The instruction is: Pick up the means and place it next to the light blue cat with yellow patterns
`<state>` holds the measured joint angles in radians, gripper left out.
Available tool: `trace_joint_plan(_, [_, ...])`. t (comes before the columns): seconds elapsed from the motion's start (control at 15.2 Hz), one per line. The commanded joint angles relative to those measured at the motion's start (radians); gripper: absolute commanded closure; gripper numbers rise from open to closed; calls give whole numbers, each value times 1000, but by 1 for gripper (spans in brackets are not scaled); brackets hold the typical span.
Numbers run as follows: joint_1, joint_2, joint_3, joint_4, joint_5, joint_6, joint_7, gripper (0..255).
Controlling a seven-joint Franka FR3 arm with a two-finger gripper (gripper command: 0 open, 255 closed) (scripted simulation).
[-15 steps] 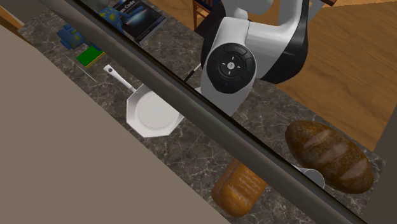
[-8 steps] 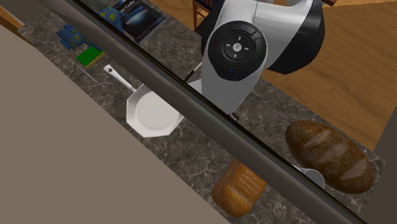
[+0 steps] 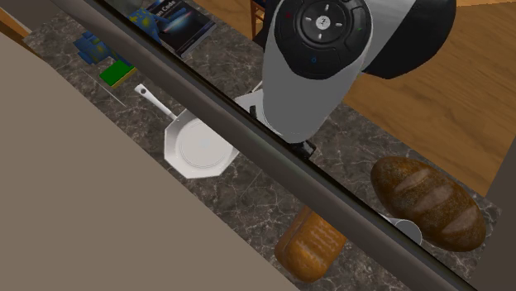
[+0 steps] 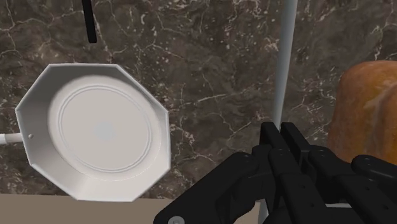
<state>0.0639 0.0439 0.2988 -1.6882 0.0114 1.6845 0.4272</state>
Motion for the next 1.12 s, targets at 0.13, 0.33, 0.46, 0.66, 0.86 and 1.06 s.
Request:
trace_joint_plan(0.13, [0, 7, 0, 64, -2, -58, 1, 255])
trace_joint_plan(0.33, [1, 12, 1, 100, -3, -89, 3, 255])
trace_joint_plan(0.46, [-23, -52, -20, 25, 13, -77, -43, 255])
trace_joint_plan(0.66, [-55, -140, -55, -74, 31, -64, -114, 255])
trace_joint_plan(0.86, [-82, -218, -95, -159, 39, -58, -184, 255])
trace_joint_plan(1.06, [-107, -288, -138, -232, 40, -56, -253, 255])
